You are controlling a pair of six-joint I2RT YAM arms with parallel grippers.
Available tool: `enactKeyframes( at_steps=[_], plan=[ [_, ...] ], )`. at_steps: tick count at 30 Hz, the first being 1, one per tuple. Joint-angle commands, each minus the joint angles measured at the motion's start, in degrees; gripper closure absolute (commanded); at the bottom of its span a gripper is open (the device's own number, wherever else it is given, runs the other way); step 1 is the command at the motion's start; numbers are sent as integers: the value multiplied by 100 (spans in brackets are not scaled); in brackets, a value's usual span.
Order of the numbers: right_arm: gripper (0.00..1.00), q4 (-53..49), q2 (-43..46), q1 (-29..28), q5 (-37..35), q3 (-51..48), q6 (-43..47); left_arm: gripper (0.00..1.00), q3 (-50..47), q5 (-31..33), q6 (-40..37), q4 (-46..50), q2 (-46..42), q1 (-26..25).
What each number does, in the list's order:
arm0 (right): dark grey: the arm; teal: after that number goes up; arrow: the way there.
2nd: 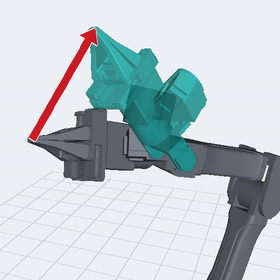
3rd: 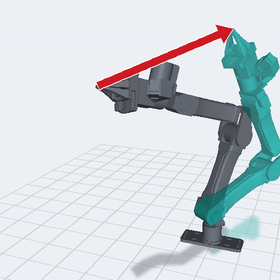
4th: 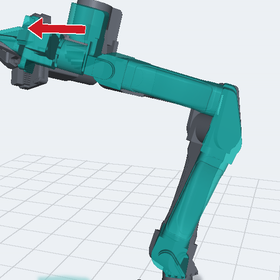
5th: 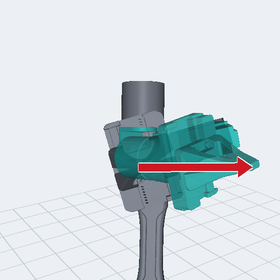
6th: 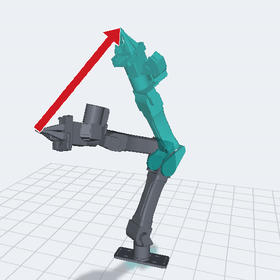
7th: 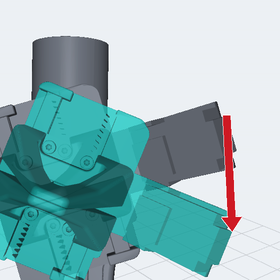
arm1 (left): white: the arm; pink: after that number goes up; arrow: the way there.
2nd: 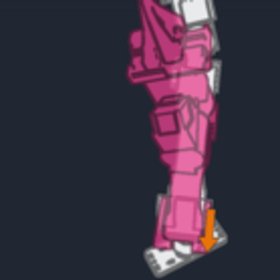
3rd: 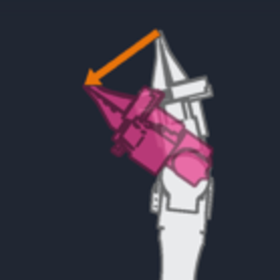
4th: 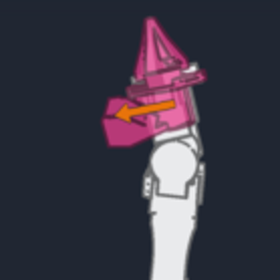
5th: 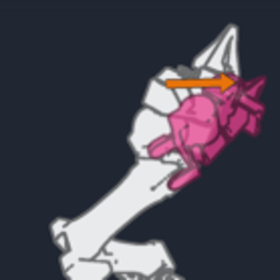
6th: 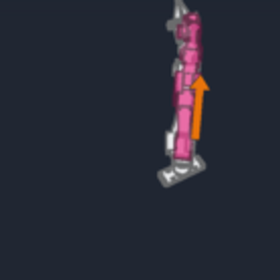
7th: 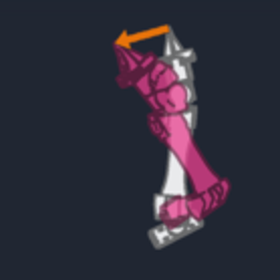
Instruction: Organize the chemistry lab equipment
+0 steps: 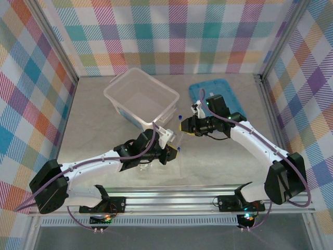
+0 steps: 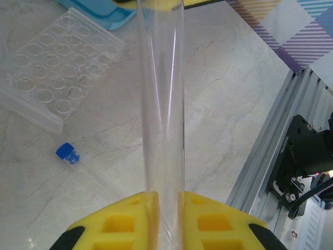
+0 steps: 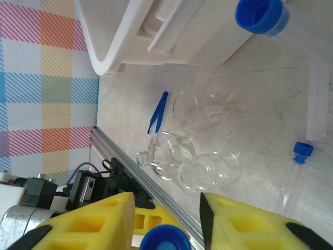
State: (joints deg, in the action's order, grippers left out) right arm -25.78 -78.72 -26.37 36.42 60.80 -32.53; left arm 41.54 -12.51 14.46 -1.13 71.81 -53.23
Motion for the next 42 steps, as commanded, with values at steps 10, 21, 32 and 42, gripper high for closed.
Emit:
enactKeyframes(
  at_steps=[10,21,32,42],
  plan=[
    [77,58,-21,88,347,20,48,95,144,-6,-87,10,-61,-74],
    [84,-54,95,123,277,45,98,82,214,97,-82,103,13,-73],
    [84,-483,524,117,-715,321,332,57,311,313,12,266,-222,-69],
    [84,-383,1053,-44,-2681,176,561,55,152,790,246,494,-663,56]
  ],
)
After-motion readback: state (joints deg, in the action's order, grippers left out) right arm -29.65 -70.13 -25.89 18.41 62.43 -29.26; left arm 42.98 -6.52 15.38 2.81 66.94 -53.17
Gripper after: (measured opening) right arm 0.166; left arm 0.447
